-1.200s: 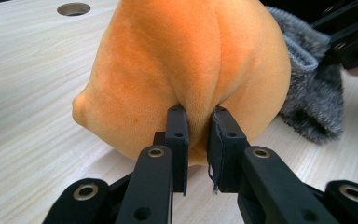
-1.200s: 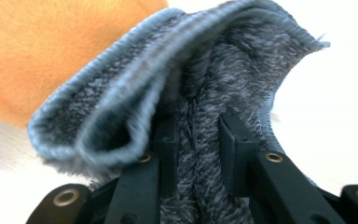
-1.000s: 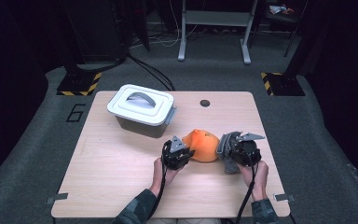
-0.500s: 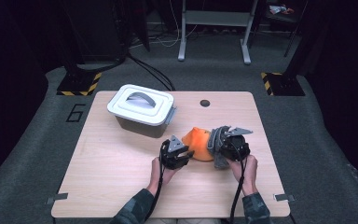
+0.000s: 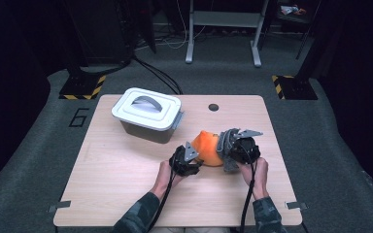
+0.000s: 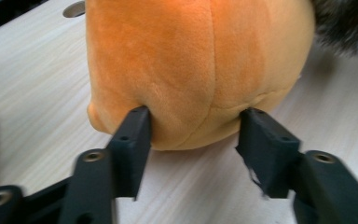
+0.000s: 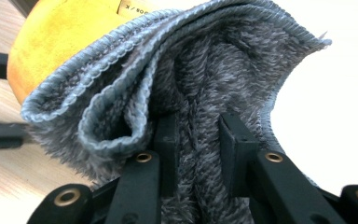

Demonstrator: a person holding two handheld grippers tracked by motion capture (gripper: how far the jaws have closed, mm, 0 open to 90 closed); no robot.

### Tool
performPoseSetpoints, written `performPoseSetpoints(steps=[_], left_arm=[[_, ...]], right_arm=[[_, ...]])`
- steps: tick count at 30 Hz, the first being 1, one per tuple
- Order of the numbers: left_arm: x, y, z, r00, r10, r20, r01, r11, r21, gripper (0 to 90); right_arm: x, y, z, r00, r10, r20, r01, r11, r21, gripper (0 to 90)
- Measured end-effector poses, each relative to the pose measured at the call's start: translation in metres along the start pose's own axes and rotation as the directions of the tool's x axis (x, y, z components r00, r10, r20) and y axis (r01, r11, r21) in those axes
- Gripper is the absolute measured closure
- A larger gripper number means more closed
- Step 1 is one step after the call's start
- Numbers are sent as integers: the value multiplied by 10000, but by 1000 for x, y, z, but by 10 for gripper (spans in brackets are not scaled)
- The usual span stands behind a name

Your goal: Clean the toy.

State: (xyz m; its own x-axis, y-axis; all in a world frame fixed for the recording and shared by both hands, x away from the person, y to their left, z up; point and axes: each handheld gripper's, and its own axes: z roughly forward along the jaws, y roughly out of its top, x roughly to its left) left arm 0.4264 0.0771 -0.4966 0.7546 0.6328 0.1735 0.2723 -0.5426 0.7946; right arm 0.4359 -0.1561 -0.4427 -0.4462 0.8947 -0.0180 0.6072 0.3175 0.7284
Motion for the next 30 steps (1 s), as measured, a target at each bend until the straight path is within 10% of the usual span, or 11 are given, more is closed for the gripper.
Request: performPoseSetpoints(steps=[9, 23, 30], left_arm=[[1, 0, -1, 9958, -913, -32, 912, 9951, -378, 797], [-2, 2, -23, 9602, -2683, 783, 2725, 9609, -485, 815], [-11, 4, -23, 9655, -2535, 599, 2555, 9663, -297, 804]], right_arm=[[-3, -1, -5, 9999, 81, 74, -78, 9995, -310, 708], [18, 19, -31, 9983, -507, -291, 478, 9946, -922, 707], [50, 32, -19, 9902, -1391, -136, 1379, 9883, -648, 706]])
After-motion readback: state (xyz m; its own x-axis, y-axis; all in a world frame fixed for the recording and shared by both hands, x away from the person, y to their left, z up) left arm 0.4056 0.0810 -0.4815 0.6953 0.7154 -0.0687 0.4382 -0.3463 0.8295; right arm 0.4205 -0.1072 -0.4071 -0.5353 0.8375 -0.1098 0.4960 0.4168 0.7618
